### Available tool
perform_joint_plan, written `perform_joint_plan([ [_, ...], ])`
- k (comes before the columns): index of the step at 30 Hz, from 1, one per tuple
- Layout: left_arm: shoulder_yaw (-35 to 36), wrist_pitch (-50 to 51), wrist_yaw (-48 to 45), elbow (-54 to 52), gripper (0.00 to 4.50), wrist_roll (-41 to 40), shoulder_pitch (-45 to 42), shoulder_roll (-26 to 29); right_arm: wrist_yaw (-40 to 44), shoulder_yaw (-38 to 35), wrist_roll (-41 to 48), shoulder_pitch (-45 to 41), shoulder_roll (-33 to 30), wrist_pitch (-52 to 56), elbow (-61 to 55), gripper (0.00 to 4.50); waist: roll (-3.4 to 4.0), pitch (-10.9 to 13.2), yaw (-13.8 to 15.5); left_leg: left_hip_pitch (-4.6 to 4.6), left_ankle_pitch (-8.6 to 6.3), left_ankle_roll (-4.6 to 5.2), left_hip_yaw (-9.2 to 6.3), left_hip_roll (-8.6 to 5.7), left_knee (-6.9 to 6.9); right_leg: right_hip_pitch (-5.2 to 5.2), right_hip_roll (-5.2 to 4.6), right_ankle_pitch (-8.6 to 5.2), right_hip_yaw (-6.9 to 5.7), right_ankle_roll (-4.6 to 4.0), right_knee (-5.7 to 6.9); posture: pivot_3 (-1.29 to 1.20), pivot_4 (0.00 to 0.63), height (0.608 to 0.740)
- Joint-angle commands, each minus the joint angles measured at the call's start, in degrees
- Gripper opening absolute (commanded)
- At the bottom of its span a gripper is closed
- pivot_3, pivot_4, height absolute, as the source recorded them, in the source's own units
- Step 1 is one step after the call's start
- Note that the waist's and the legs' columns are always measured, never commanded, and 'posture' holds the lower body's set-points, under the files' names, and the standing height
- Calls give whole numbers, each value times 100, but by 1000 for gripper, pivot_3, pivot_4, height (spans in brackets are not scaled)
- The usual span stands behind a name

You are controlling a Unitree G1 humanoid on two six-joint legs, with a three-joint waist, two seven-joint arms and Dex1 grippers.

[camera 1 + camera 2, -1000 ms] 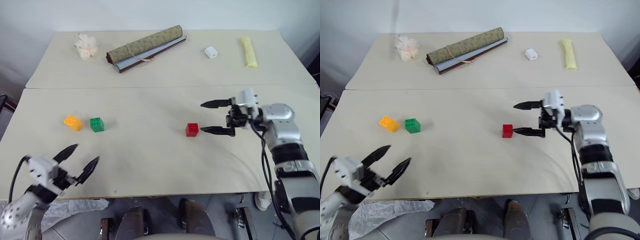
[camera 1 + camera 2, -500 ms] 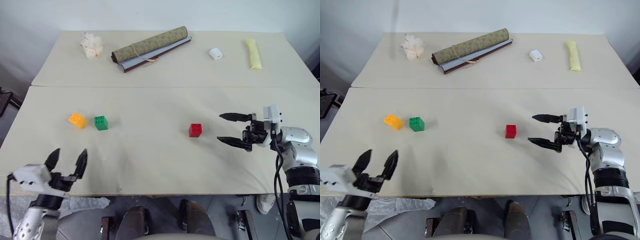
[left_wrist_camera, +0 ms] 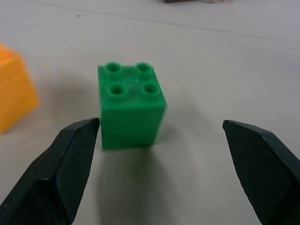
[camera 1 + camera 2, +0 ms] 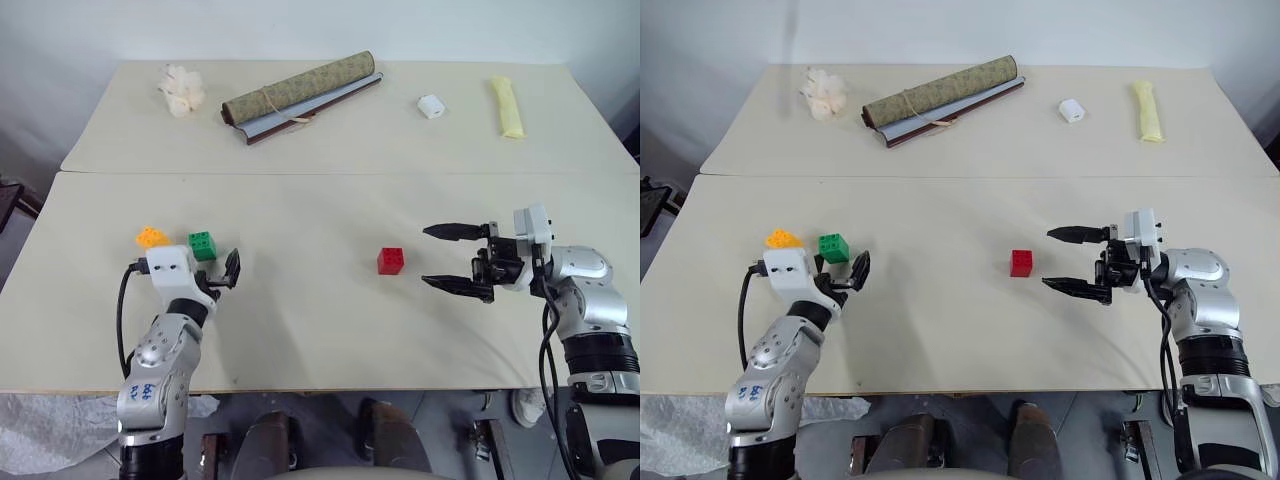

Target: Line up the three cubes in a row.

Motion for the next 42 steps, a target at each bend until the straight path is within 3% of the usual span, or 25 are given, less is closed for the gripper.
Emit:
perform_joint_plan([
  [1, -81, -121, 83, 68, 4500, 228, -115, -42, 35, -132, 99, 102, 27, 99, -303, 4490, 0, 0, 1, 0, 0, 0, 1, 0, 0, 0, 0, 0, 0, 0, 0, 0, 150, 740],
  [4, -158, -140, 18, 92, 3886, 341, -131, -7, -46, -176, 93, 248, 43, 131, -452, 4500, -1, 0, 8, 0, 0, 0, 2, -2, 0, 0, 0, 0, 1, 0, 0, 0, 150, 740],
  [8, -121, -161, -268, 80, 2607, 313, -53, 153, -154, -228, 93, 394, 38, 175, -620, 4500, -1, 1, 27, -1, 0, 0, 2, -2, 1, 0, -1, 0, 1, 0, 0, 0, 150, 740],
  [12, -39, -881, -1480, 389, 1450, -23, -184, 696, -249, -325, 104, 559, -1, 180, -739, 4500, -1, 1, 34, -1, 1, -1, 3, -1, 2, 0, -1, 0, -1, 0, 1, 0, 150, 740],
  [17, -245, -1959, -4345, 802, 1455, -740, -166, 1799, -368, -555, 127, 885, -125, 257, -938, 4500, -1, 1, 27, -2, 0, -3, 17, -2, 2, -2, -1, 0, -2, 0, 0, 0, 150, 740],
  [23, -1092, -2485, -6152, 2061, 1455, -574, -1496, 2266, -508, -1044, 176, 1382, -427, 330, -1040, 4500, -1, 1, 120, -4, 0, -3, 32, -8, 10, 4, 0, 0, -8, 0, 1, 0, 150, 740],
  [28, -1841, -3170, -7002, 3671, 1455, 4, -2917, 2043, -590, -1299, 218, 1817, -522, 423, -1255, 4500, -1, 1, 134, -4, 0, -2, 32, -12, 8, 6, 2, 0, -13, 2, -1, 0, 150, 740],
  [33, -2507, -4239, -7700, 6132, 1455, 756, -4406, 1352, -825, -1553, 356, 2343, -467, 587, -1770, 4500, -4, 2, 134, -9, 3, 2, 36, -17, 4, 5, 3, 3, -16, 10, -9, 0, 150, 740],
  [42, -2501, -5035, -7175, 8158, 1455, 1366, -5380, 449, -1057, -1720, 469, 2907, -350, 633, -2232, 4500, -23, 14, 133, -21, 4, 9, 36, -19, 2, -1, 1, 9, -14, 21, -18, 0, 150, 740],
])
